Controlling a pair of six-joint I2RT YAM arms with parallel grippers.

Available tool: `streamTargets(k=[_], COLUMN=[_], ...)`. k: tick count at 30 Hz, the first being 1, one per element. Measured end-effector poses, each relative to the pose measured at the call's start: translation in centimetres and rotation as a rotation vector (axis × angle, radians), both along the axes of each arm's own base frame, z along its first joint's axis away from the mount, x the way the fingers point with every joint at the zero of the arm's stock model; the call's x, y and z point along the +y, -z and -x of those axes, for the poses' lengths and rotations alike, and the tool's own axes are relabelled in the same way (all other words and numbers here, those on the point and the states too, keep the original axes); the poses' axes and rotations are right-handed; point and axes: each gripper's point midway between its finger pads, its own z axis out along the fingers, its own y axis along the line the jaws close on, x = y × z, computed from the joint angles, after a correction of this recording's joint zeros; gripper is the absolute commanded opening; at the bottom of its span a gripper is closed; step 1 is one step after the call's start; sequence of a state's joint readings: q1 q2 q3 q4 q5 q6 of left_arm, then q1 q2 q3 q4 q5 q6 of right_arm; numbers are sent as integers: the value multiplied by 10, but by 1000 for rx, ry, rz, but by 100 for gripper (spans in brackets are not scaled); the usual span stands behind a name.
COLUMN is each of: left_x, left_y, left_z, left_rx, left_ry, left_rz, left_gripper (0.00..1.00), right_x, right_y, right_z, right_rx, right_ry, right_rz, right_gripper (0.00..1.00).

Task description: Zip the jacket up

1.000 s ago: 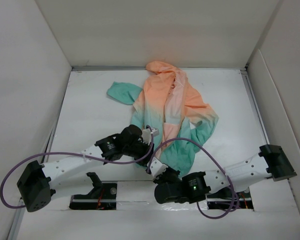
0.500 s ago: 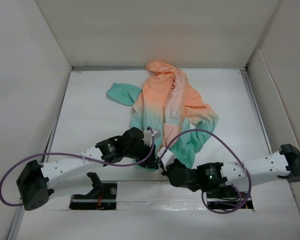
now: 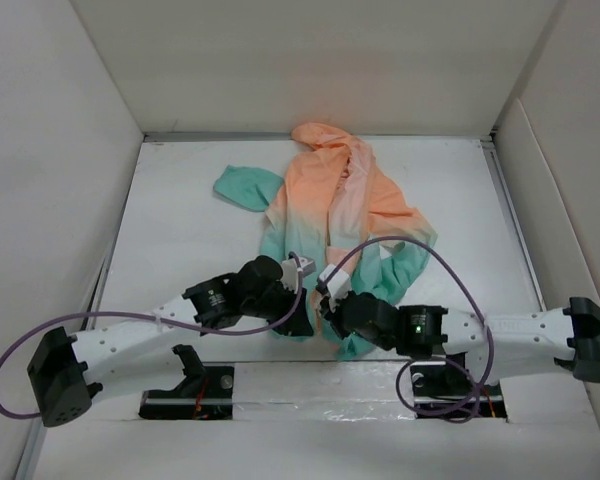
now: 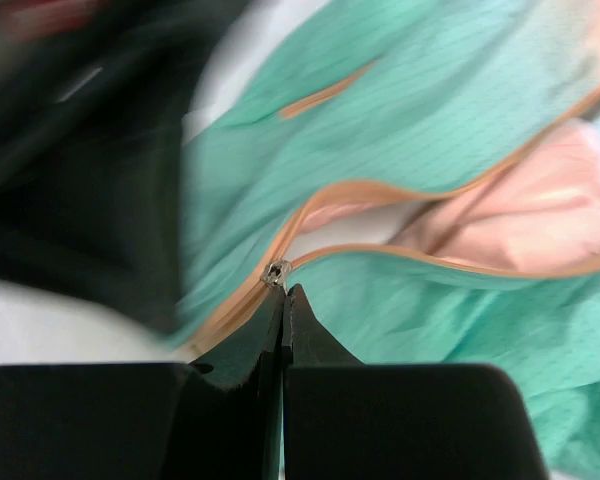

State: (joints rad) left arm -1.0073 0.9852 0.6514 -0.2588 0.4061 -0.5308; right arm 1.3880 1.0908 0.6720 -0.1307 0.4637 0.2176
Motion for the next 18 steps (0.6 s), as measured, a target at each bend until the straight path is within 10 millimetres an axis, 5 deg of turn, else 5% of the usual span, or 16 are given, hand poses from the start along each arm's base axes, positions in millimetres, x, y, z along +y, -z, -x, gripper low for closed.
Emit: streamTargets(k=[4,9,13,18], left_x=[7,12,22,48], left_y=[-16,-67,-111,-186], left_z=[-1,-15,-33,-65], left_rx=[-40,-150,-254,-420], left_ry=[-12,-65,-163,-365], left_rz=[11,53,69,95], left_gripper=[0,0,0,0], right_x=[-18,-44,-72,-155], right_y=[-1,-20,-73,-166], right_z=[-54,-116,-185,-281], right_rx=[3,-40,-132,-290], right_ry=[159,328,482,736], right_rz=[-26,-67,-119,-229], right_gripper=[0,0,0,0])
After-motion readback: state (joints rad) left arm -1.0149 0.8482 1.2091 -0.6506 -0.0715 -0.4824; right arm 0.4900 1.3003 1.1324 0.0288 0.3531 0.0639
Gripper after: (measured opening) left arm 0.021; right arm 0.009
